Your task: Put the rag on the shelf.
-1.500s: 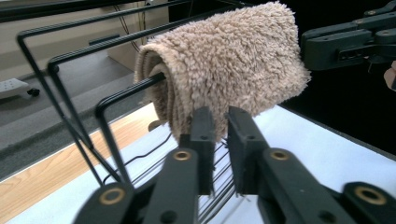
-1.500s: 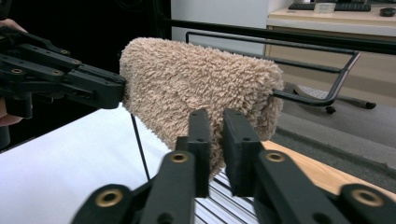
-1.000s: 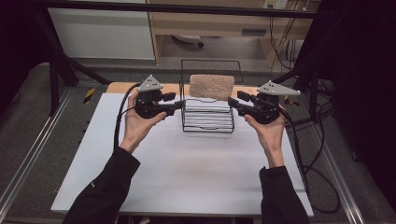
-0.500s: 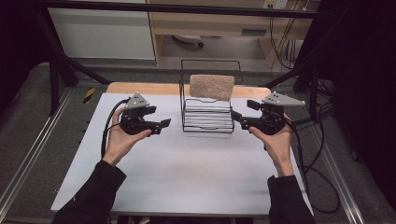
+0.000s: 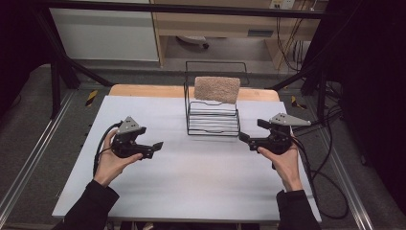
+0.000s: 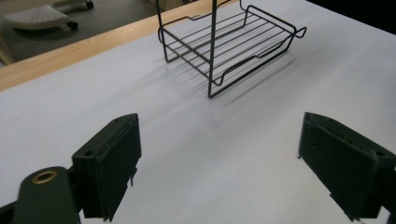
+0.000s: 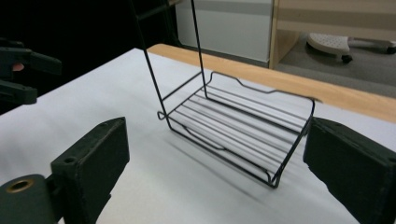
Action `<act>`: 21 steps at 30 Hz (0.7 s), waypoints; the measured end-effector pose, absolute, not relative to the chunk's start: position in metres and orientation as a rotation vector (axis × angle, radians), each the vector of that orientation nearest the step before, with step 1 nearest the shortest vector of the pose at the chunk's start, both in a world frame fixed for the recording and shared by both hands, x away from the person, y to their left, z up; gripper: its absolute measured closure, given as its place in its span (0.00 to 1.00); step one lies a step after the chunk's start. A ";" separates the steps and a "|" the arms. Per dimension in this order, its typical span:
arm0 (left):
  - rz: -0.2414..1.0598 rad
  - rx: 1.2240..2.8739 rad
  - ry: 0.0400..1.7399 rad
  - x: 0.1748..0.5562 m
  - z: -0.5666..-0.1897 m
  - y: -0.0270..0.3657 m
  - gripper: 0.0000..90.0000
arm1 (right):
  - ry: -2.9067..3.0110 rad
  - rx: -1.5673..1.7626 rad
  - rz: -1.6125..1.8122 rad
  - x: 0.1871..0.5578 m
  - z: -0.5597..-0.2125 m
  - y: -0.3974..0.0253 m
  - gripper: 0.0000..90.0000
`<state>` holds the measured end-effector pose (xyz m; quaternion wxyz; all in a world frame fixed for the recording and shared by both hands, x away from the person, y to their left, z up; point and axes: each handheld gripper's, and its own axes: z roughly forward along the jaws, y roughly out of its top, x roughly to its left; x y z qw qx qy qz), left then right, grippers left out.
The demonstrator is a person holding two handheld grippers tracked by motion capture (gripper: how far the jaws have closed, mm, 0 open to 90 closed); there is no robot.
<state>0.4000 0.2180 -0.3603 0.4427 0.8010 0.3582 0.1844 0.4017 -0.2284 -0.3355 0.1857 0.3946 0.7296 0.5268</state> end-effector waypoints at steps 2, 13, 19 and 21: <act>0.456 1.978 0.903 0.396 -0.367 0.224 0.11 | 2.072 1.120 1.479 0.400 -0.344 -0.229 0.06; 0.437 1.961 0.964 0.380 -0.396 0.248 0.07 | 2.153 1.144 1.429 0.387 -0.391 -0.235 0.02; 0.431 1.969 0.972 0.371 -0.410 0.259 0.07 | 2.190 1.173 1.396 0.379 -0.412 -0.244 0.02; 0.428 1.959 0.977 0.368 -0.415 0.263 0.07 | 2.203 1.194 1.386 0.377 -0.418 -0.248 0.02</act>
